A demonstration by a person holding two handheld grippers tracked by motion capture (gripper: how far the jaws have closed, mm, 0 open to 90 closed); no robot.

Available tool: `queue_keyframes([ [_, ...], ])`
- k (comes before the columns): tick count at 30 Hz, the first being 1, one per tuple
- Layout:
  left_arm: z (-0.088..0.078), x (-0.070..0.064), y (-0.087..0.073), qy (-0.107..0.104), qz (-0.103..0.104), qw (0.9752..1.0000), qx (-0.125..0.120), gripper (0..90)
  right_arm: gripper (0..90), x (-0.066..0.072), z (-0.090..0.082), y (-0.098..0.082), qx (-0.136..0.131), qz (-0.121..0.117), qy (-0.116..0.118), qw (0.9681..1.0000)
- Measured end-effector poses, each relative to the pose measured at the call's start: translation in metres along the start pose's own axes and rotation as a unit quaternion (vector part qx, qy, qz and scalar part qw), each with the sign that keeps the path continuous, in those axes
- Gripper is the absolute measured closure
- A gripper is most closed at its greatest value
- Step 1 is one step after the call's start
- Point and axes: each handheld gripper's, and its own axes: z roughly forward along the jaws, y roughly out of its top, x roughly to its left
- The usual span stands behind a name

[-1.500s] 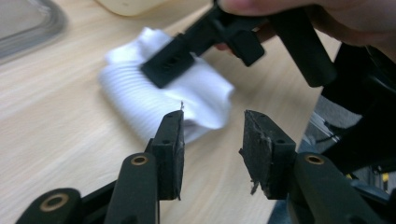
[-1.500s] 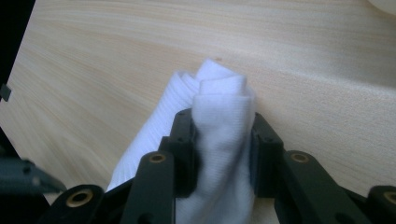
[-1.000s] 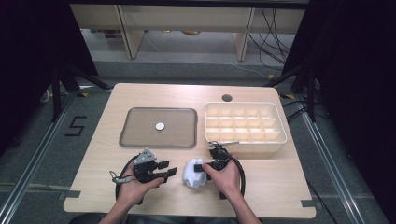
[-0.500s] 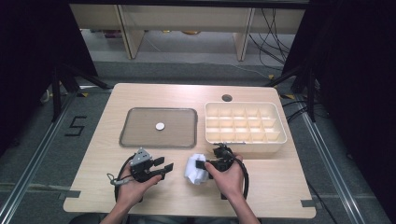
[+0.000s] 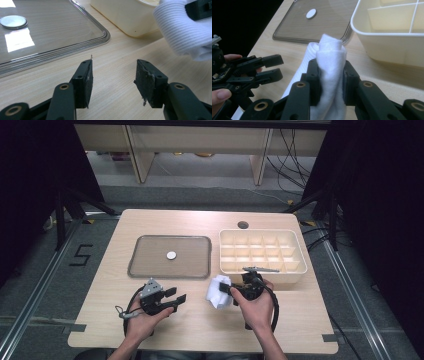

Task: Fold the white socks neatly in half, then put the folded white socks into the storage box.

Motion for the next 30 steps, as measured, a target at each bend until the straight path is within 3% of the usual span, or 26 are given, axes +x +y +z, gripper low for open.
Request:
queue_keyframes([
  [7, -0.003, 0.003, 0.001, 0.000, -0.003, 1.0000, -0.006, 47.2, 72.8, 0.000, -0.005, 0.004, -0.011, 0.000, 0.001, 0.9999],
  [8, -0.003, 0.002, 0.001, 0.004, -0.001, 1.0000, -0.004, 47.1, 72.8, 0.001, -0.007, 0.005, -0.013, 0.009, -0.003, 0.9999],
  [10, -0.003, 0.001, 0.001, 0.000, -0.002, 1.0000, -0.007, 47.1, 72.8, -0.001, -0.009, 0.007, -0.019, 0.001, -0.004, 0.9998],
  [12, -0.002, 0.000, 0.001, 0.000, -0.002, 1.0000, -0.007, 47.1, 72.8, 0.000, -0.012, 0.008, -0.018, 0.017, -0.006, 0.9997],
  [13, -0.002, -0.001, 0.001, 0.001, -0.003, 1.0000, -0.006, 47.1, 72.8, -0.003, -0.013, 0.009, -0.024, 0.003, -0.003, 0.9997],
  [14, -0.002, -0.001, 0.001, 0.003, 0.000, 1.0000, -0.003, 47.1, 72.7, -0.003, -0.014, 0.010, -0.024, 0.009, -0.006, 0.9996],
  [17, -0.001, -0.002, -0.001, -0.002, 0.002, 1.0000, -0.001, 47.1, 72.8, -0.007, -0.018, 0.013, -0.038, -0.004, -0.011, 0.9992],
  [21, 0.001, -0.003, 0.000, -0.009, 0.006, 0.9999, -0.004, 47.1, 72.7, -0.008, -0.026, 0.018, -0.049, 0.009, -0.018, 0.9986],
  [23, 0.001, -0.003, 0.001, -0.008, 0.006, 0.9999, -0.005, 47.1, 72.8, -0.010, -0.027, 0.019, -0.054, -0.006, -0.021, 0.9983],
  [26, 0.001, -0.003, 0.001, -0.012, 0.004, 0.9999, -0.005, 47.1, 72.8, -0.010, -0.031, 0.021, -0.056, 0.015, -0.024, 0.9980],
  [27, 0.001, -0.004, 0.000, -0.013, 0.005, 0.9999, -0.004, 47.1, 72.8, -0.013, -0.033, 0.022, -0.064, -0.003, -0.036, 0.9973],
  [29, 0.001, -0.004, 0.000, -0.014, 0.006, 0.9999, -0.004, 47.1, 72.8, -0.014, -0.033, 0.023, -0.066, -0.006, -0.032, 0.9973],
  [30, 0.001, -0.005, -0.001, -0.012, 0.008, 0.9999, -0.001, 47.1, 72.8, -0.012, -0.034, 0.024, -0.065, 0.010, -0.032, 0.9973],
])
